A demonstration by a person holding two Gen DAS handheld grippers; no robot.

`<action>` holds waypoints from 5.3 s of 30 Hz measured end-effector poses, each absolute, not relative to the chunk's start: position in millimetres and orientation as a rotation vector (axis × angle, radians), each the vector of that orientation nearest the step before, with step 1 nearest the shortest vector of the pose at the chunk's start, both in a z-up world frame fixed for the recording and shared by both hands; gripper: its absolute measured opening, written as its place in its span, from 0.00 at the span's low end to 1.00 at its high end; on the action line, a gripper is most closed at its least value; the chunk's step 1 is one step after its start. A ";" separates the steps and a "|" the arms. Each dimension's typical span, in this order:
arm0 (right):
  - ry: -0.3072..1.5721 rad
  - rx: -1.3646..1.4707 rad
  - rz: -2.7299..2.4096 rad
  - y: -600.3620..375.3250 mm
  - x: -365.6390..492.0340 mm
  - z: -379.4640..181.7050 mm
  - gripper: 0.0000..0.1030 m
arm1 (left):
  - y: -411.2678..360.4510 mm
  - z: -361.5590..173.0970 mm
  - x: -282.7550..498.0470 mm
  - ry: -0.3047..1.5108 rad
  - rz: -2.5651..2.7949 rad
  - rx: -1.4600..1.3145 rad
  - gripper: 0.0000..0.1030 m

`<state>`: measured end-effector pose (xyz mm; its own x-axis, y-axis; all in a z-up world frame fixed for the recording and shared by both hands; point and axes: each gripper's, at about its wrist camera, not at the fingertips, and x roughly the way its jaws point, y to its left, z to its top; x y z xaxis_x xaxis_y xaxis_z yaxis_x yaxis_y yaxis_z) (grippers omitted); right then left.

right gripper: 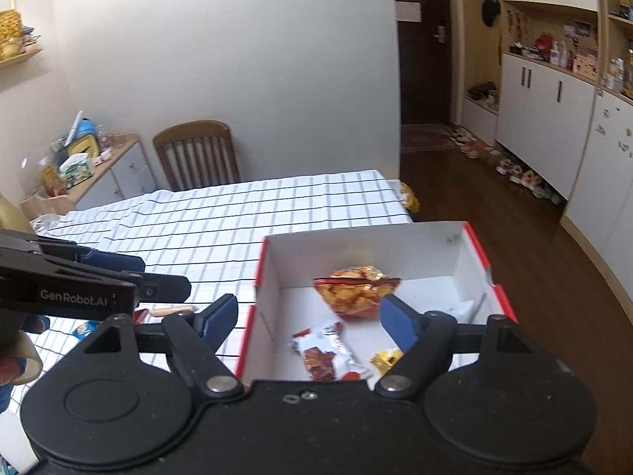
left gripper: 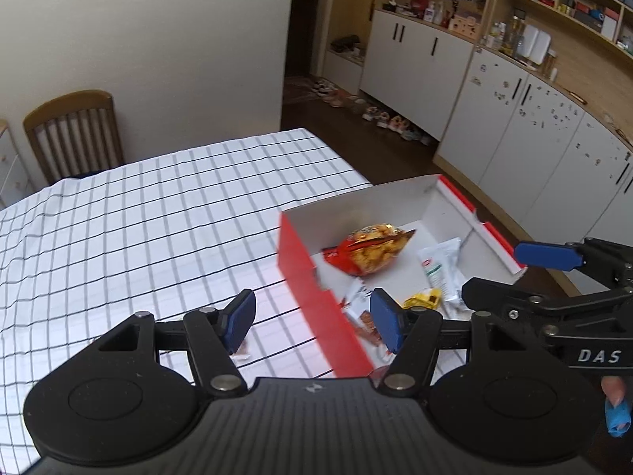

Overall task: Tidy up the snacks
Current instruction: 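Move both open grippers away from the box toward the remaining snacks, then grasp the blue cookie packet with the left gripper while the right gripper grasps the round brown egg snack, then carry the blue packet and egg snack into the red box and release both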

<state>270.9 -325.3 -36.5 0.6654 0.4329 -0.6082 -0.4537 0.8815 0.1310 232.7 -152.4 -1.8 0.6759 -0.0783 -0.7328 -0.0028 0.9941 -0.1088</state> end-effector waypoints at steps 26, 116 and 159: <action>0.601 -0.075 0.692 -243.0 233.9 -51.3 1.00 | -52.0 -15.6 140.2 0.728 0.196 -0.132 0.84; 1.081 -0.067 0.603 -148.2 264.9 -186.4 0.42 | 102.0 -165.1 134.4 1.024 0.579 -0.761 0.44; 0.908 0.013 0.662 -261.5 220.9 -92.3 0.41 | -53.0 -85.1 156.6 1.071 0.151 -0.499 0.37</action>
<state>220.9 -261.5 -92.3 0.4325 0.5368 -0.7244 -0.5260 0.8028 0.2809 156.6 -53.0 -85.1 0.4808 -0.1197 -0.8686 -0.3549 0.8793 -0.3176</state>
